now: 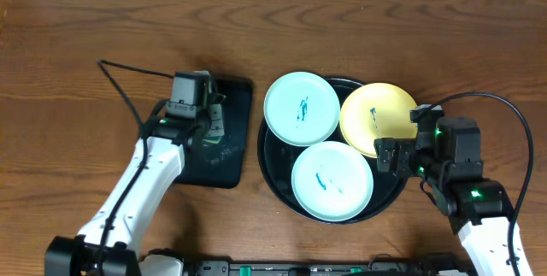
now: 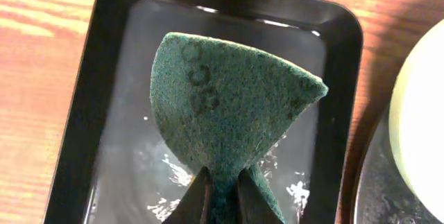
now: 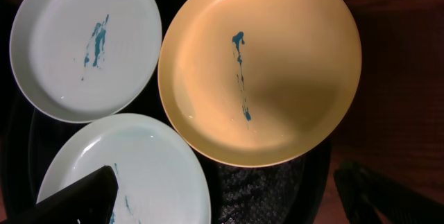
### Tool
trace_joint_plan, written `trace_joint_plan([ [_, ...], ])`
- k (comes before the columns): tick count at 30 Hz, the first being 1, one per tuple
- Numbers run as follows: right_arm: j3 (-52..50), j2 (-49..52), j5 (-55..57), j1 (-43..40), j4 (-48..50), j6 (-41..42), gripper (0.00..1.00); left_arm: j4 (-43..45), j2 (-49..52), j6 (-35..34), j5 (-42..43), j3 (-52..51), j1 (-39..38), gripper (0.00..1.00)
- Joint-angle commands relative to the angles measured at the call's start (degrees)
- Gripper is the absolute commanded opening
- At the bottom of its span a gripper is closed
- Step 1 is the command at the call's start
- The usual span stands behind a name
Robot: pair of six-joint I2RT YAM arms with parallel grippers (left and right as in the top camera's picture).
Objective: Clean dirty plates on tray and stack at the side
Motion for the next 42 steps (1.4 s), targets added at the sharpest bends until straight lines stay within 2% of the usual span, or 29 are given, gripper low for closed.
trace_joint_plan([
  [1,1.1,0.0,-0.4,0.4,0.1,0.8,0.99,-1.5,1.4,-2.4,-0.3,-0.1,0.3,0.07],
  [7,1.1,0.0,-0.4,0.4,0.4,0.8,0.98,-1.4,7.1,-2.9,2.7,-0.5,0.3,0.07],
  [17,1.0,0.3,-0.5,0.4,0.0,0.8,0.99,-0.1,17.6,-3.1,2.7,-0.5,0.3,0.08],
  [21,1.0,1.9,-2.4,0.4,-0.6,0.8,0.99,-0.1,16.4,-3.1,2.7,-0.4,0.3,0.07],
  [29,1.0,8.3,-3.3,0.5,-3.3,0.8,0.96,-1.2,2.9,-3.1,3.3,-0.4,0.3,0.07],
  [32,1.0,9.7,-3.8,0.5,-4.2,0.8,0.95,-2.1,-0.7,-3.0,7.5,-0.5,1.2,0.07],
  [35,1.0,11.4,-6.7,0.6,-4.5,-1.2,0.91,-1.6,-3.4,-0.5,17.0,-0.7,3.8,0.07],
  [37,1.0,13.2,-7.7,0.6,-4.5,-2.2,0.84,-1.7,-4.4,3.9,27.1,-0.9,7.2,0.07],
  [42,1.0,16.5,-7.8,0.6,-3.6,-2.2,0.81,-2.0,-4.3,8.9,39.8,-1.9,13.5,0.07],
])
